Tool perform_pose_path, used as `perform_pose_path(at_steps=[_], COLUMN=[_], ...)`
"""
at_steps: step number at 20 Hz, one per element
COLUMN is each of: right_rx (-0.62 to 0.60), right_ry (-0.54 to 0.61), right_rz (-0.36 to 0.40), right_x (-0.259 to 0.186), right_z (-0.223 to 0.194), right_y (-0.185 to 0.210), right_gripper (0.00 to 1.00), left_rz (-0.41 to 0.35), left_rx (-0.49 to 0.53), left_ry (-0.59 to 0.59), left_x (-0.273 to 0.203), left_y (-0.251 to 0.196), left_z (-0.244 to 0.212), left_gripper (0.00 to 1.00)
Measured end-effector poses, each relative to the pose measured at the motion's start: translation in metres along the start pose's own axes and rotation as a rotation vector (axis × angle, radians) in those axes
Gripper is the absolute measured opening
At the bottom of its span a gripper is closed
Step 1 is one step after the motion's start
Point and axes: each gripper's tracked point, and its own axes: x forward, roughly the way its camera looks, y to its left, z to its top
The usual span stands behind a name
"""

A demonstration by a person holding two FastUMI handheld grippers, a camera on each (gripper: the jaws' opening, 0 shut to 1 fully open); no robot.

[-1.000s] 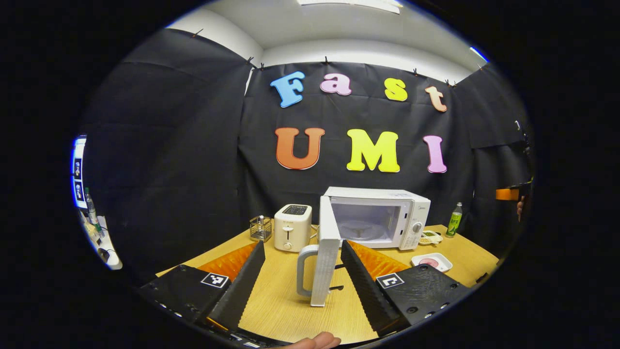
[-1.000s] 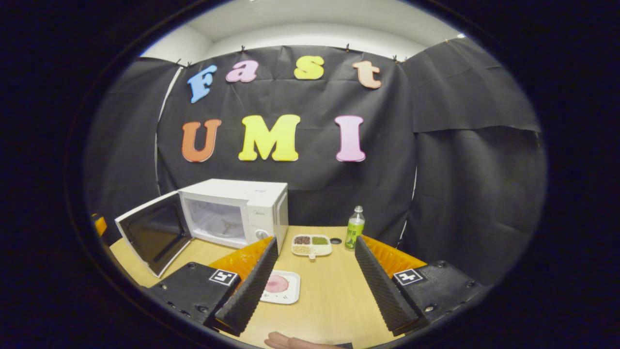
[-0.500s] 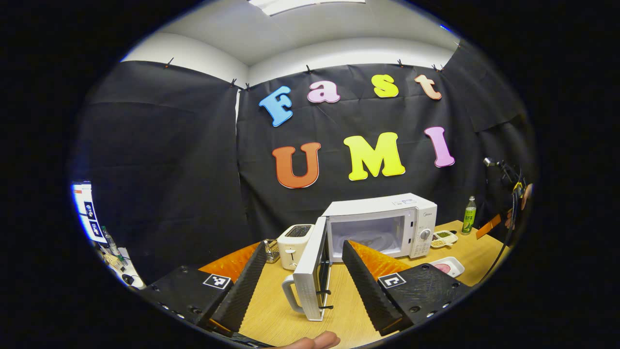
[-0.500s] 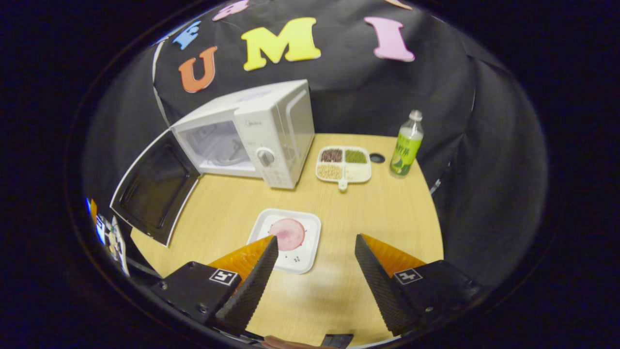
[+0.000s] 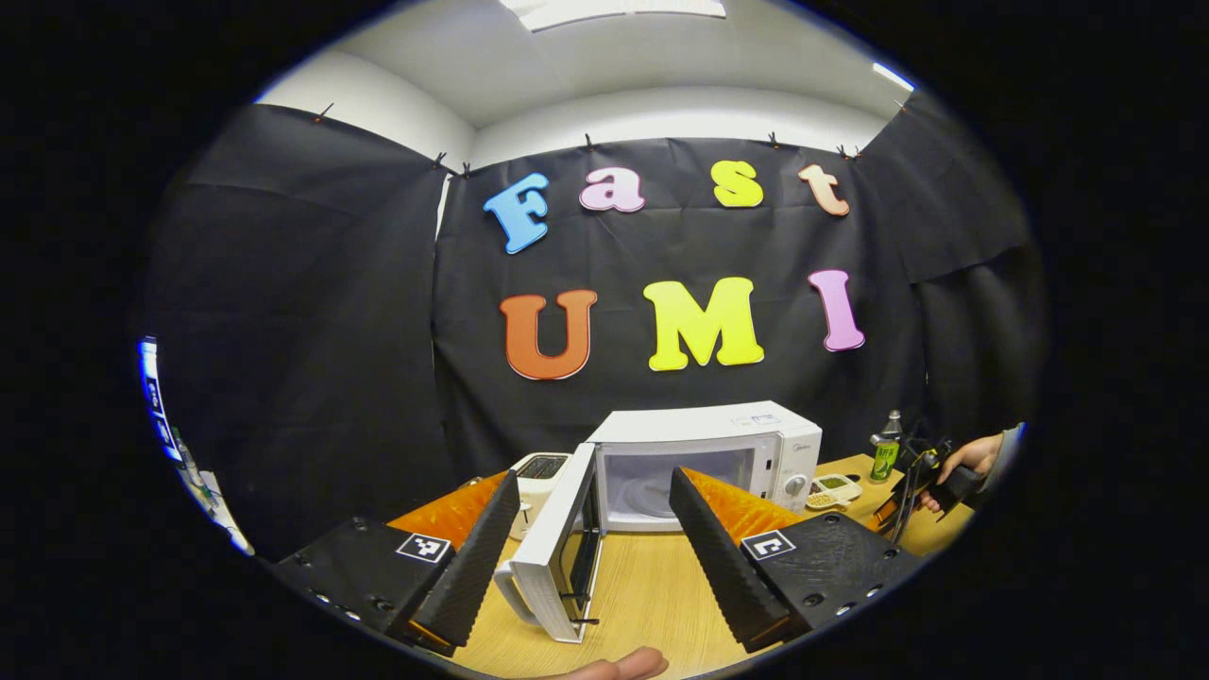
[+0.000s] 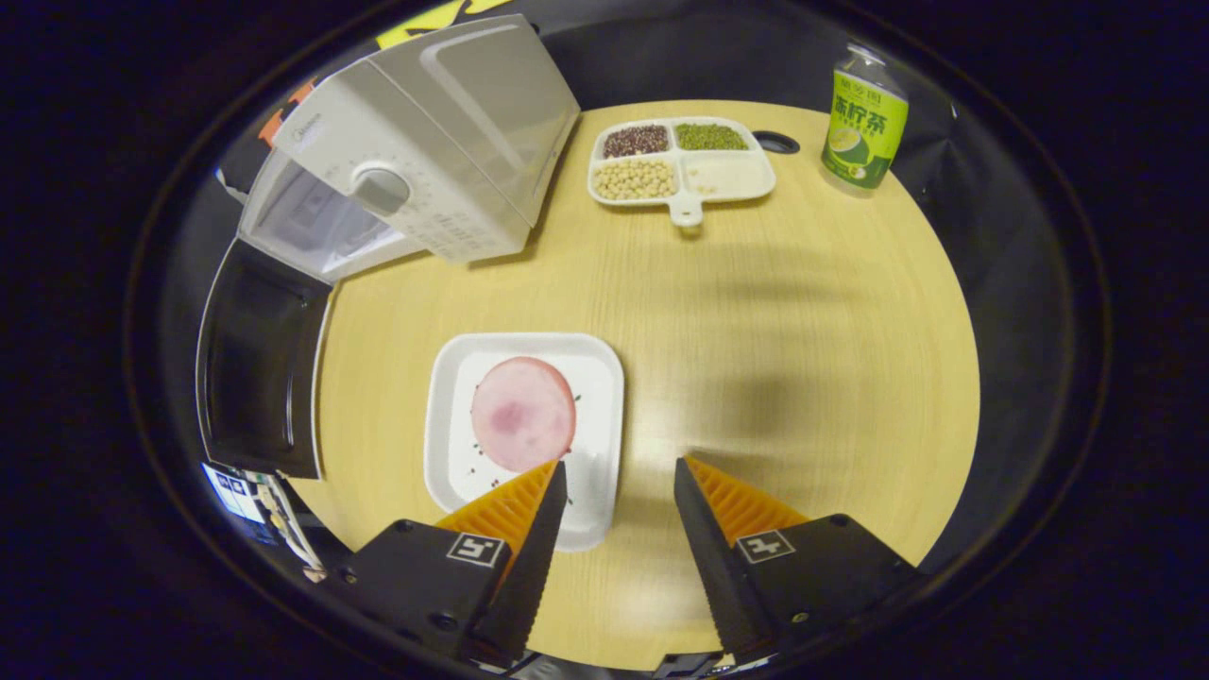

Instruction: Open the microwave oven with the left hand, put the food in, and close the microwave oven.

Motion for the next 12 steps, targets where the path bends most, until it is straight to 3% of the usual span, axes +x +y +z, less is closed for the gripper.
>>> perform_pose_path(at_steps=[1,2,3,4,5,6,8,12], right_rx=[0.011,0.011,0.017,0.015,0.007,0.009,0.025,0.059], right_ry=[0.026,0.054,0.064,0.079,0.101,0.120,0.129,0.111], right_rz=[0.020,0.026,0.020,0.038,0.049,0.070,0.085,0.126], right_x=[0.005,0.009,0.013,0.016,0.019,0.024,0.020,0.018], right_z=[0.001,-0.002,0.001,0.002,0.001,0.000,0.006,0.007], right_y=[0.004,0.004,0.003,0.007,0.010,0.011,-0.005,-0.001], right_gripper=[0.62,0.67,0.64,0.48,0.53,0.27,0.04,0.04], left_rz=[-0.004,-0.005,0.005,0.014,0.016,0.009,-0.004,-0.012], left_rx=[0.002,0.006,0.015,0.028,0.043,0.054,0.064,0.044], left_ry=[-0.011,-0.023,-0.037,-0.050,-0.057,-0.059,-0.066,-0.100], left_x=[-0.001,-0.001,0.000,0.000,0.000,-0.001,-0.001,-0.002], left_y=[-0.001,-0.002,-0.001,0.000,-0.002,-0.008,-0.014,-0.022], left_z=[0.006,0.009,0.013,0.016,0.017,0.017,0.022,0.032], left_gripper=[0.96,0.96,0.96,0.95,0.95,0.96,0.96,0.95])
